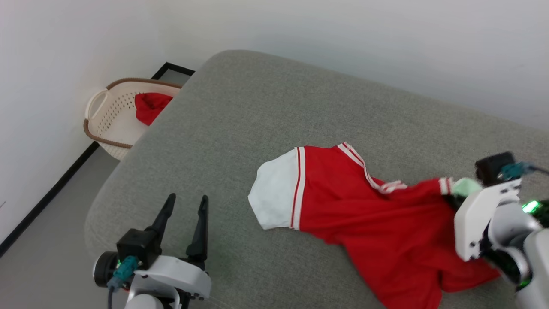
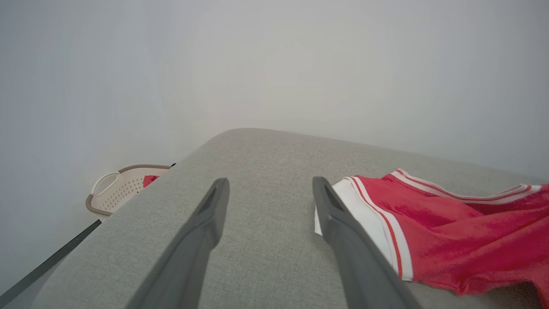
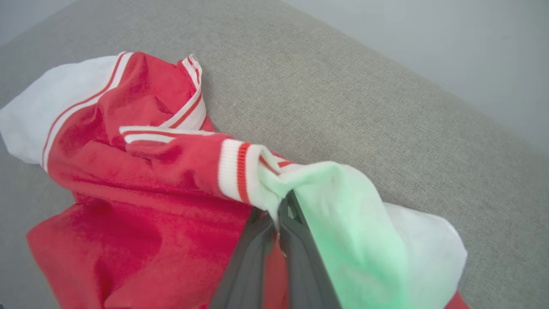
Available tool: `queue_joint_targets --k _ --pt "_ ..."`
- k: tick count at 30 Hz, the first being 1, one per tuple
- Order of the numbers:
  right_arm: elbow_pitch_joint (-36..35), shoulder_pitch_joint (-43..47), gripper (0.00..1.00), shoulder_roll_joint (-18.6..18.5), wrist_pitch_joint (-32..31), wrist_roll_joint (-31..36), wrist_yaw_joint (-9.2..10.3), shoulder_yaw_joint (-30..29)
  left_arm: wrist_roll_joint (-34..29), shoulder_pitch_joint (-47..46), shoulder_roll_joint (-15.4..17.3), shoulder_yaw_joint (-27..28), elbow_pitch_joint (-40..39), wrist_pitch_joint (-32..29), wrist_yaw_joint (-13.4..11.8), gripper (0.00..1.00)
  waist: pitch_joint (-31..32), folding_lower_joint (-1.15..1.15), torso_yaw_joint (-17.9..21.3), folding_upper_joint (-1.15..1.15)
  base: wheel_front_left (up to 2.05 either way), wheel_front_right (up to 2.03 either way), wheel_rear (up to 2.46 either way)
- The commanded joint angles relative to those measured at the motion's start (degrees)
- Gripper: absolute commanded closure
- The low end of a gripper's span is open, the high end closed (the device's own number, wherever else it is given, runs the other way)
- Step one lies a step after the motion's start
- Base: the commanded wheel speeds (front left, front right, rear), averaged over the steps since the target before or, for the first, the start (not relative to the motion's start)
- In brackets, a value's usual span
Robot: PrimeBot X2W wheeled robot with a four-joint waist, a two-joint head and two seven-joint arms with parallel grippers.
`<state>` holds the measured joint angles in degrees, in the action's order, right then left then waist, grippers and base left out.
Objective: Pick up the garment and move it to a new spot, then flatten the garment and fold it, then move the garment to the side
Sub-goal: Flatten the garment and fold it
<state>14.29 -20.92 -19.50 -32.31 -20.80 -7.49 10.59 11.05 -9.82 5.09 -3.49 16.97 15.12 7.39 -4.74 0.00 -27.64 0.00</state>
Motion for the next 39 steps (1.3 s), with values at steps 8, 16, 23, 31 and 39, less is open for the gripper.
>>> queue_joint_targets --k 8,16,23,31,39 --pt "4.1 -5.8 1.00 -2.1 0.1 0.5 -0.01 -3.6 0.6 -1.1 -0.6 -2.1 -0.6 0.0 0.2 0.00 -2.3 0.00 -1.1 0.00 0.00 0.00 0.00" --pt "14.4 -10.2 0.64 -2.5 3.0 1.3 -0.01 -6.1 1.0 -2.3 -1.1 -3.7 -0.2 0.0 0.2 0.00 -4.1 0.00 -2.7 0.00 0.00 0.00 0.00" --pt "21.2 -13.1 0.00 -1.4 5.4 1.4 0.00 -4.3 1.0 -2.6 -1.4 -3.6 0.3 0.0 0.2 0.00 -4.1 0.00 -2.1 0.00 0.00 0.00 0.00" --pt "19.2 -14.5 0.00 -2.9 5.9 -1.2 0.00 -1.0 0.4 -1.9 -1.0 -2.8 0.2 0.0 0.2 0.00 -3.0 0.00 0.4 0.00 0.00 0.00 0.00" --pt "17.2 -14.2 0.00 -6.2 4.2 -2.9 0.00 -0.7 0.4 -2.0 -0.8 -3.3 0.2 0.0 0.2 0.00 -2.6 0.00 1.7 0.00 0.00 0.00 0.00"
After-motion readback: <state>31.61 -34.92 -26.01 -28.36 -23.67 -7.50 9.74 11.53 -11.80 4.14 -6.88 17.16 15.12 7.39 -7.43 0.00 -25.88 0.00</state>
